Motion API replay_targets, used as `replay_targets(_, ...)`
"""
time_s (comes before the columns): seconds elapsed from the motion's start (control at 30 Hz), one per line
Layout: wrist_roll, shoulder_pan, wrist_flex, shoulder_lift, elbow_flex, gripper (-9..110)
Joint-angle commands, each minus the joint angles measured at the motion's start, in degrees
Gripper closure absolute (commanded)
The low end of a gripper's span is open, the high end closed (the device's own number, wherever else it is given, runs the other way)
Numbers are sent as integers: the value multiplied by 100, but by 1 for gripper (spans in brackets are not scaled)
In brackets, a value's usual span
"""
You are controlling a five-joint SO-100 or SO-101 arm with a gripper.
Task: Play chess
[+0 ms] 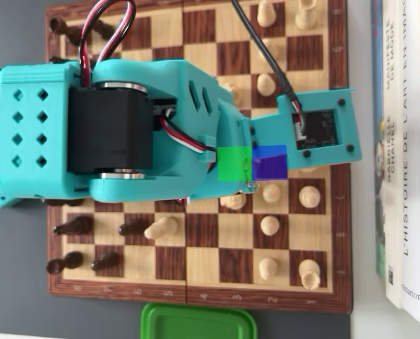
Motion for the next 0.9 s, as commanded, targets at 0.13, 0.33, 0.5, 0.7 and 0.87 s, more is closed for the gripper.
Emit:
replay_targets(0.13, -18, 35, -62, 598, 439, 95)
replay_targets(0.33, 0, 26, -88, 580, 536, 95)
replay_targets(0.5, -18, 35, -316, 536, 545, 95)
replay_targets(0.7, -18, 35, -334, 246, 545, 95)
replay_targets(0.87, -18, 44, -343, 158, 536, 95)
